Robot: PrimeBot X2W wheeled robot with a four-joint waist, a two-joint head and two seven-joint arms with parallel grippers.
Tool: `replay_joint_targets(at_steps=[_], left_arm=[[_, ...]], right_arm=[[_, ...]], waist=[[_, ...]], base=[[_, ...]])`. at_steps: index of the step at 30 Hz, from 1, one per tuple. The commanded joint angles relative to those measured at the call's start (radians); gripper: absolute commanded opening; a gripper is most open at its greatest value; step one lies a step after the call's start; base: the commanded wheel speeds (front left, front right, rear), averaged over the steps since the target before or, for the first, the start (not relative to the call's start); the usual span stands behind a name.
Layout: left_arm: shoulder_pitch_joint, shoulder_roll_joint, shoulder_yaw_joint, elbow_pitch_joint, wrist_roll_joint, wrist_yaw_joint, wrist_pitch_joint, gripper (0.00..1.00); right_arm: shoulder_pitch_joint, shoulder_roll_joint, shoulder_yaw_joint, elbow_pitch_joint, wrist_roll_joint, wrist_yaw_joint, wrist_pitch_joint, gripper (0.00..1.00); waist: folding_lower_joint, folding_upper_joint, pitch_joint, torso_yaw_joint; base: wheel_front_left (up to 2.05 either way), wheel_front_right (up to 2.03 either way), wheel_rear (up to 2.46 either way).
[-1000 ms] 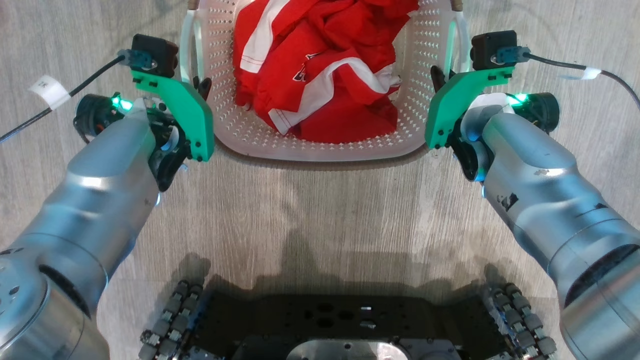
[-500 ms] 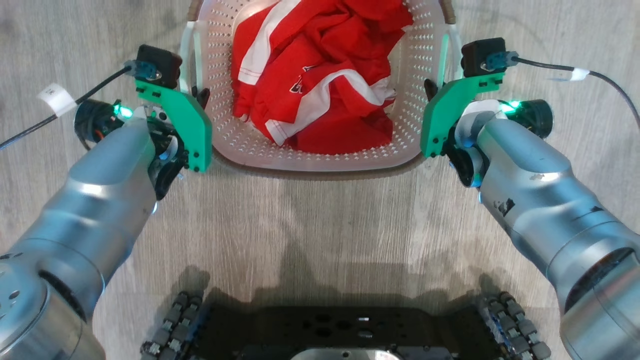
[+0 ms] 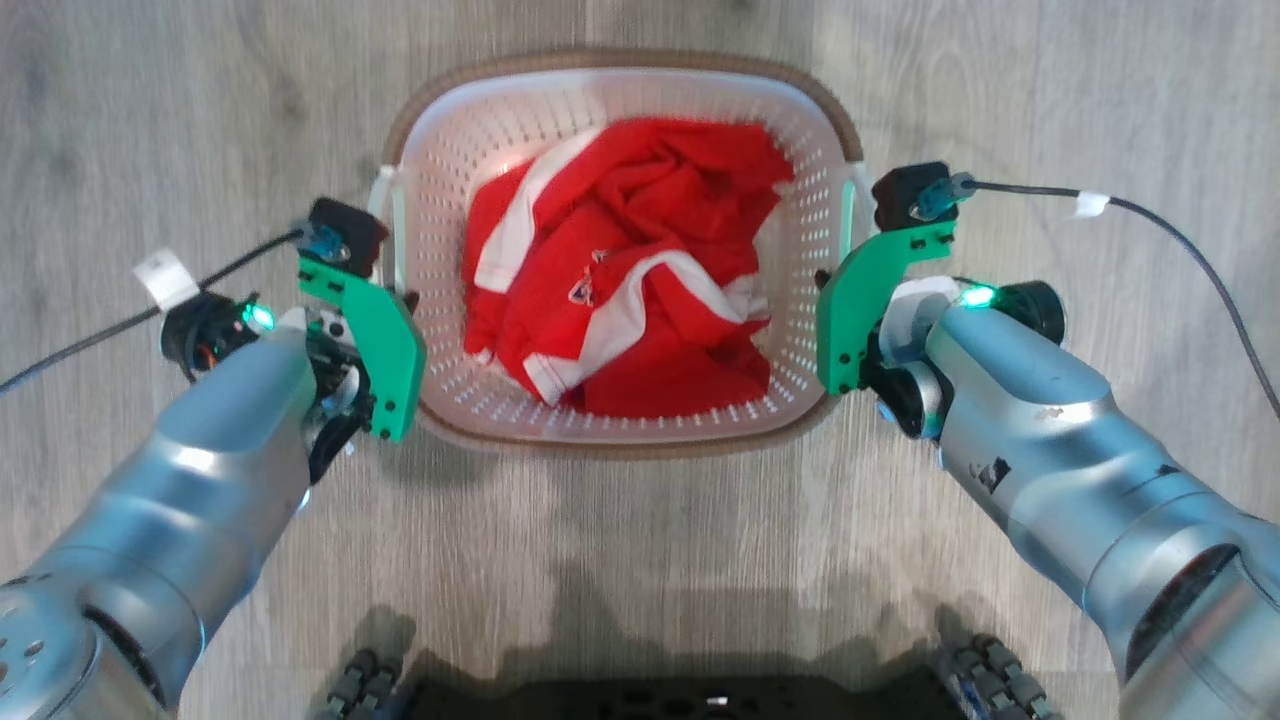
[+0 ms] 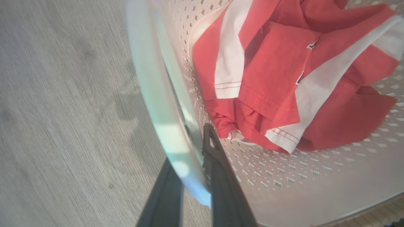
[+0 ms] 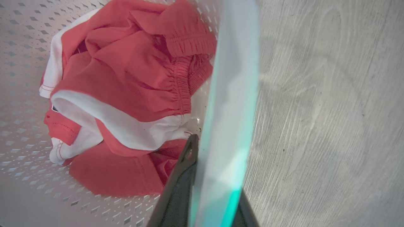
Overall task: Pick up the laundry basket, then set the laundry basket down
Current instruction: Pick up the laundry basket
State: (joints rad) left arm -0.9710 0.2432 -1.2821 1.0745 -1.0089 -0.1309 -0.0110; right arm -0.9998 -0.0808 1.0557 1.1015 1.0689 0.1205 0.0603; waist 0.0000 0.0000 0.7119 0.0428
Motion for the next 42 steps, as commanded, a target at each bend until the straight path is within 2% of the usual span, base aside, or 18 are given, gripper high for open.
replay_joint_targets(at_steps=[1,14,30,39,42], left_arm=[[0.008,0.038,0.002,-0.026,0.029,0.000,0.011,0.00],[0.107,0.105,0.002,-0.142,0.080,0.000,0.104,0.00],[0.219,0.157,0.002,-0.221,0.093,0.000,0.121,0.00],[0.286,0.207,0.002,-0.322,0.095,0.012,0.150,0.00],[0.323,0.242,0.002,-0.401,0.090,0.027,0.179,0.00]], right_arm=[[0.036,0.031,0.024,-0.050,0.005,0.010,0.018,0.00],[0.084,0.031,0.087,-0.100,0.041,0.010,0.126,0.00],[0.193,0.031,0.110,-0.148,0.055,0.010,0.131,0.00],[0.249,0.031,0.115,-0.187,0.043,0.010,0.146,0.00],[0.273,0.031,0.109,-0.200,0.030,0.010,0.151,0.00]], waist=[[0.0000,0.0000,-0.046,-0.010],[0.0000,0.0000,-0.218,-0.027],[0.0000,0.0000,-0.442,-0.016],[0.0000,0.0000,-0.539,-0.012],[0.0000,0.0000,-0.573,-0.014]], base=[[0.00,0.00,0.00],[0.00,0.00,0.00],[0.00,0.00,0.00],[0.00,0.00,0.00],[0.00,0.00,0.00]])
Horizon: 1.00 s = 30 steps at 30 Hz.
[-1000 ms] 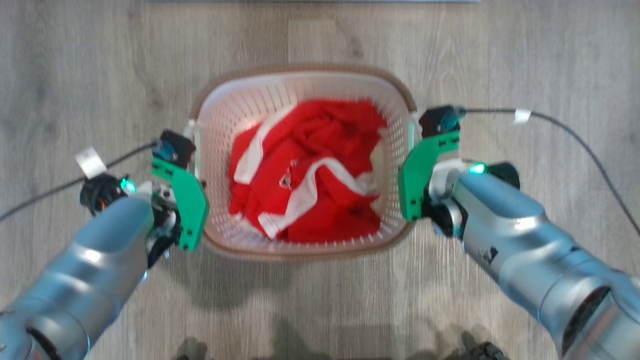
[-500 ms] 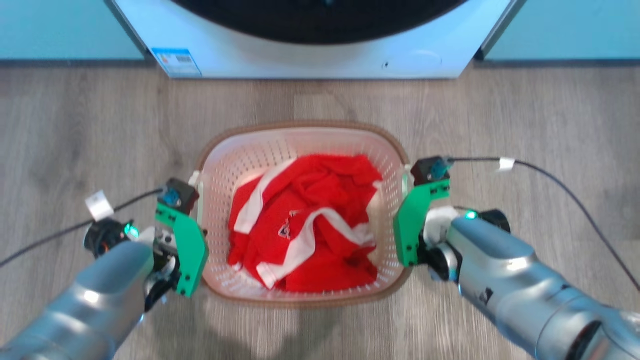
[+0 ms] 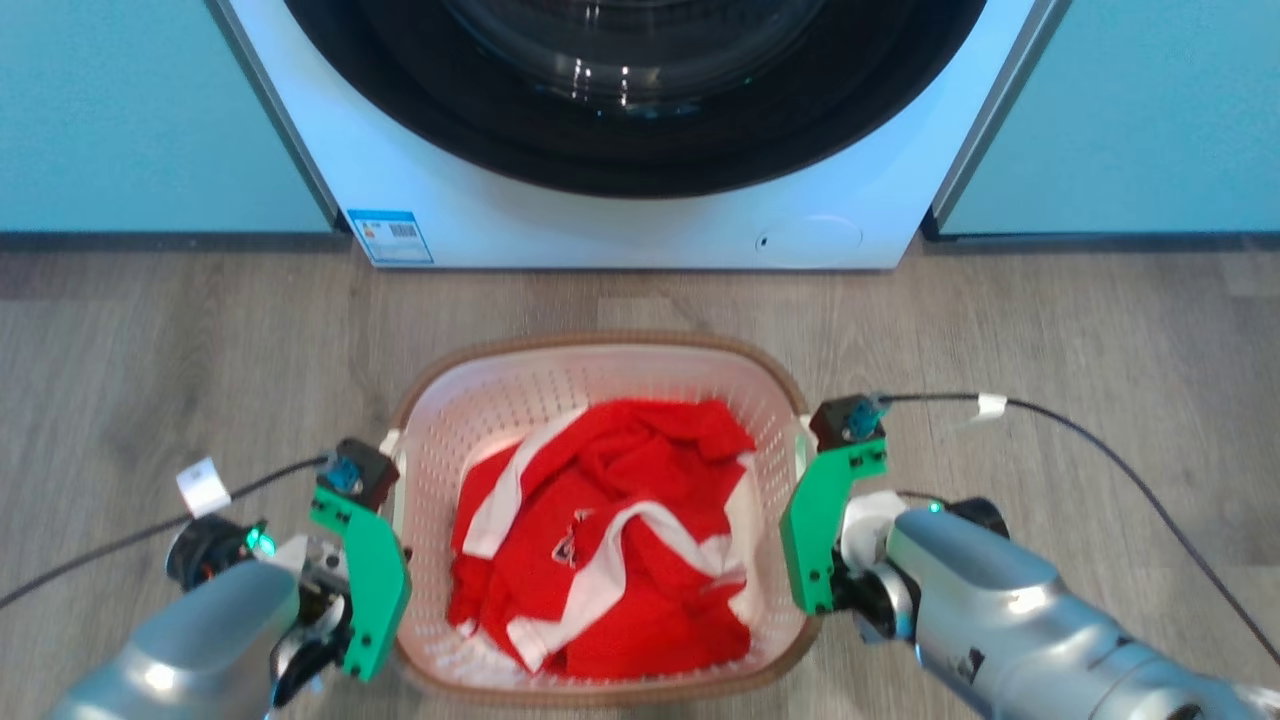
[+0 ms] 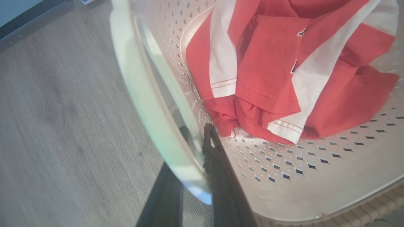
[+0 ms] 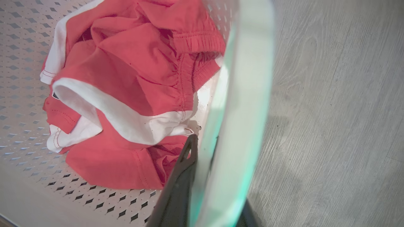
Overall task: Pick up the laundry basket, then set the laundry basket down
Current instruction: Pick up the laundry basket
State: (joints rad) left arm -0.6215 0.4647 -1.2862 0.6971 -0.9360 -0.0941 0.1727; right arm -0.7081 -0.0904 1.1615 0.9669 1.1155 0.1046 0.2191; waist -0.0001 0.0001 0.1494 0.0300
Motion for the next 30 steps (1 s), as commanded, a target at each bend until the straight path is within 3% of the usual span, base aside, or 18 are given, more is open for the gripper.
replay_joint_targets(at_steps=[1,15,30], left_arm=[[-0.017,0.031,0.006,-0.046,0.018,-0.007,0.008,0.00],[0.100,0.156,0.006,-0.349,0.016,0.084,0.148,0.00],[0.138,0.200,0.006,-0.478,0.018,0.133,0.203,0.00]], right_arm=[[-0.009,0.040,0.002,-0.072,-0.018,0.026,0.000,0.00],[0.086,0.040,-0.040,-0.130,-0.072,0.026,0.098,0.00],[0.150,0.040,-0.149,-0.185,-0.193,0.026,0.178,0.00]], waist=[[0.0001,-0.0001,-0.018,-0.002],[0.0001,-0.0001,-0.093,0.006],[0.0001,-0.0001,-0.108,0.011]], base=[[0.00,0.00,0.00],[0.00,0.00,0.00],[0.00,0.00,0.00]])
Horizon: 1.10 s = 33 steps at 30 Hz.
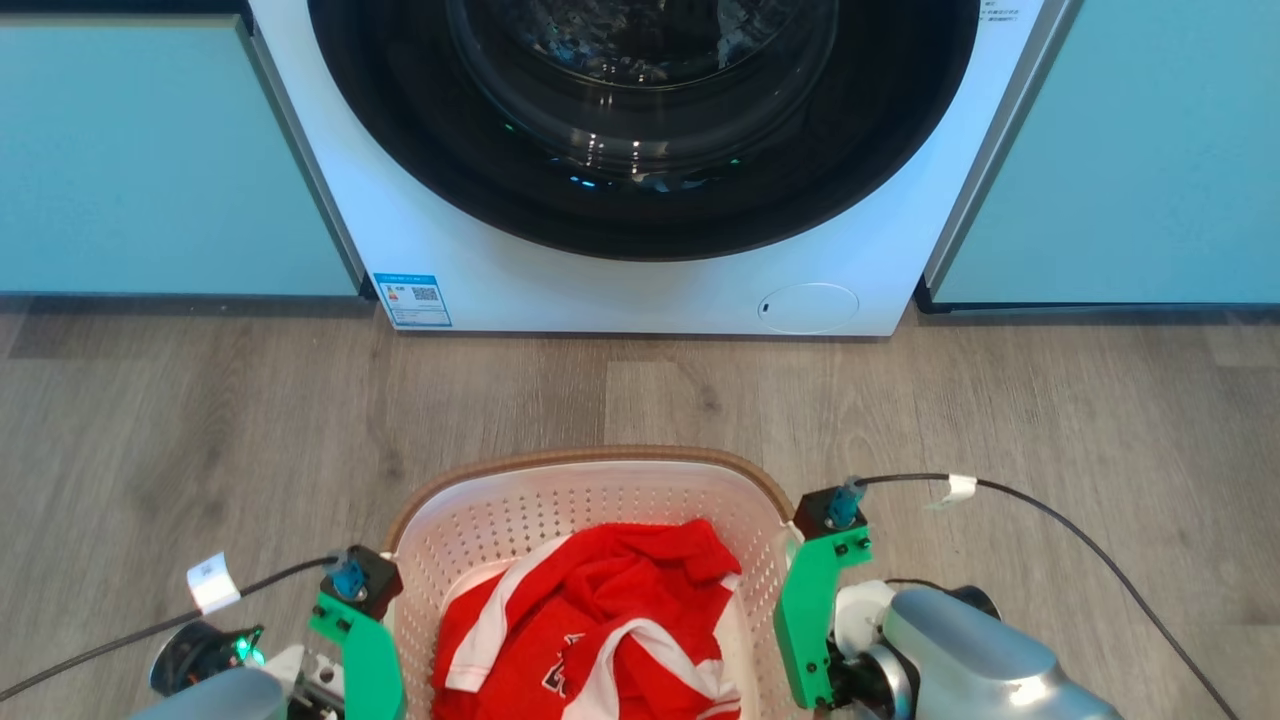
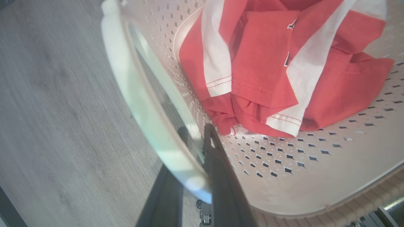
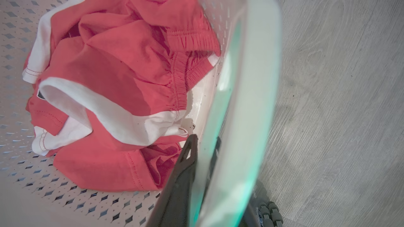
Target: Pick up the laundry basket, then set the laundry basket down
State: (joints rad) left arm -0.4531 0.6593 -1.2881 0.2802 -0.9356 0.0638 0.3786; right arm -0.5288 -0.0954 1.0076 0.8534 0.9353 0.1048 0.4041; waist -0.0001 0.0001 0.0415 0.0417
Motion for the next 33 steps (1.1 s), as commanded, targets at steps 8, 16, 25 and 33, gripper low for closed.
replay_joint_targets(at_steps=[8,16,25,33], left_arm=[[-0.027,0.011,0.008,-0.075,0.022,-0.012,-0.002,0.00],[-0.022,0.006,0.008,-0.075,0.027,-0.012,-0.002,0.00],[-0.016,0.001,0.009,-0.072,0.028,-0.004,-0.008,0.00],[-0.019,0.002,0.009,-0.072,0.030,-0.002,-0.010,0.00]], right_arm=[[0.014,0.045,-0.075,-0.136,-0.098,0.026,0.045,0.00],[0.075,0.045,-0.165,-0.213,-0.189,0.026,0.111,0.00],[0.152,0.045,-0.258,-0.320,-0.285,0.026,0.190,0.00],[0.213,0.045,-0.320,-0.411,-0.347,0.026,0.252,0.00]], waist=[[0.0001,-0.0001,0.000,-0.009],[0.0001,-0.0001,-0.007,-0.015],[0.0001,-0.0001,-0.013,-0.020],[0.0001,-0.0001,-0.009,-0.019]], base=[[0.00,0.00,0.00],[0.00,0.00,0.00],[0.00,0.00,0.00],[0.00,0.00,0.00]])
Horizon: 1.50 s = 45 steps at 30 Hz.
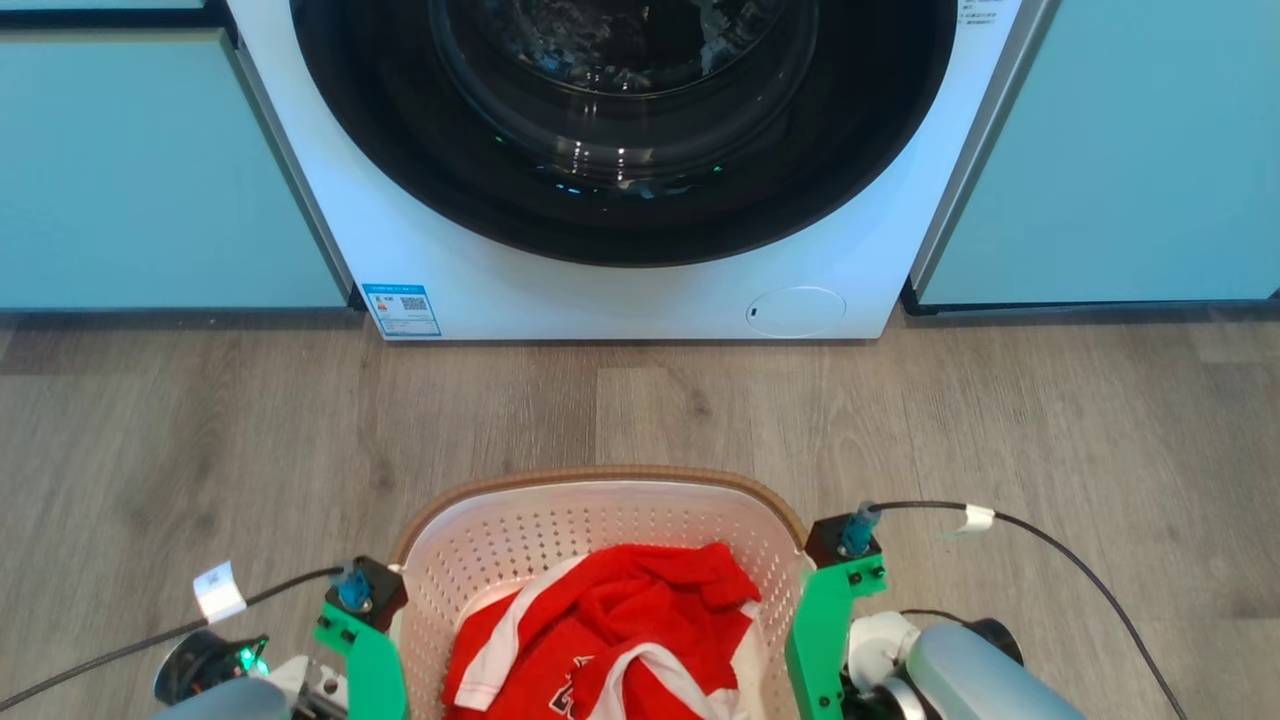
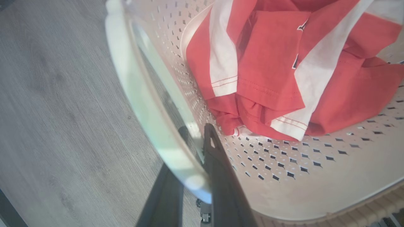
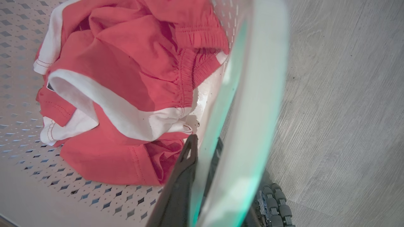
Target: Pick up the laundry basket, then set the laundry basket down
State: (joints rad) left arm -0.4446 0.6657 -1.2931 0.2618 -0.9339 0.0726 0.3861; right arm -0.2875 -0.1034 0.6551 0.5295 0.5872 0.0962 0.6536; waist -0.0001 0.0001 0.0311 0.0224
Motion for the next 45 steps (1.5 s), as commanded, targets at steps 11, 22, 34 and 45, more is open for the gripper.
replay_joint_targets(at_steps=[11,22,34,45], left_arm=[[-0.038,-0.002,0.014,-0.056,0.028,-0.012,-0.016,0.00],[-0.048,0.000,0.017,-0.059,0.027,-0.005,-0.015,0.00],[-0.105,-0.038,0.031,-0.007,0.057,-0.015,-0.054,0.00],[-0.234,-0.158,0.048,0.200,0.109,-0.086,-0.147,0.00]], right_arm=[[0.014,0.053,-0.018,-0.166,-0.045,0.035,0.050,0.00],[0.035,0.053,-0.046,-0.210,-0.070,0.035,0.072,0.00],[-0.027,0.053,-0.105,-0.199,-0.145,0.035,0.003,0.00],[-0.167,0.053,-0.162,-0.093,-0.196,0.035,-0.138,0.00]], waist=[[0.0001,-0.0001,0.011,0.004],[0.0001,-0.0001,0.027,0.008],[0.0001,-0.0001,0.193,0.008],[0.0001,-0.0001,0.419,0.023]], base=[[0.00,0.00,0.00],[0.00,0.00,0.00],[0.00,0.00,0.00],[0.00,0.00,0.00]])
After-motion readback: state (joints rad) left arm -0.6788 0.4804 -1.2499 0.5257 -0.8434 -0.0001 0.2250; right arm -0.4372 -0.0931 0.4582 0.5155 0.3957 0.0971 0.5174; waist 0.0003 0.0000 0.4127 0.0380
